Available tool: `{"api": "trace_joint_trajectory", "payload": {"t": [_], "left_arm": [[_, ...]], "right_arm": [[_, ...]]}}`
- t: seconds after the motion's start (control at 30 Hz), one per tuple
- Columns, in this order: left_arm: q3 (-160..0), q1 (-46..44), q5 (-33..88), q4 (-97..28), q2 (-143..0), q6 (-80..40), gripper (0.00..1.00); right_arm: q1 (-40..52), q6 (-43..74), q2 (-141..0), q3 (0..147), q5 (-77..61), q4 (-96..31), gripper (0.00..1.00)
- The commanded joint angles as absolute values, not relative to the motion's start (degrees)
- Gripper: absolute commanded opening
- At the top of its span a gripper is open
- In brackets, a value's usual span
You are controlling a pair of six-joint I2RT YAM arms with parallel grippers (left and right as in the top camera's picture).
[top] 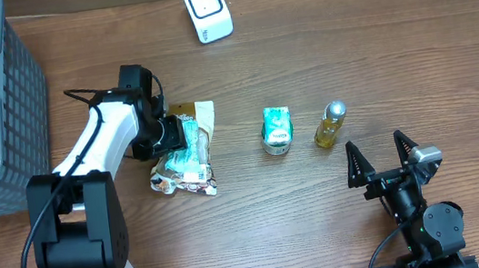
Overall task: Scan the item barcode
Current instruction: 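Lower the PanTree bag with the left gripper onto the table beside the wipes pack, then open the left gripper, release the bag and lift away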
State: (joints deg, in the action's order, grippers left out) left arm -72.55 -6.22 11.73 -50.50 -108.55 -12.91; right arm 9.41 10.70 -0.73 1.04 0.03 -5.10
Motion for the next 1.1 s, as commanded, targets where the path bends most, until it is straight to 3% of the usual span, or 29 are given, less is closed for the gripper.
{"api": "trace_joint_trajectory", "payload": {"t": [0.0, 0.63, 0.9, 1.07], "left_arm": [[-71.3, -7.0, 16.8, -49.5, -112.4, -11.8, 0.52], [-71.4, -17.3, 19.6, -40.9, -112.4, -25.4, 0.44], [-73.0, -17.2, 19.6, -40.1, -108.6, -26.6, 0.54], [-73.0, -16.8, 19.5, -40.6, -103.6, -25.5, 0.65]], "right_arm": [[9.3, 10.7, -0.2, 0.4, 0.3, -4.8, 1.0], [9.3, 10.7, -0.2, 0.4, 0.3, -4.8, 1.0], [9.3, 10.7, -0.2, 0.4, 0.3, -4.8, 1.0], [9.3, 10.7, -0.2, 0.4, 0.3, -4.8, 1.0]]}}
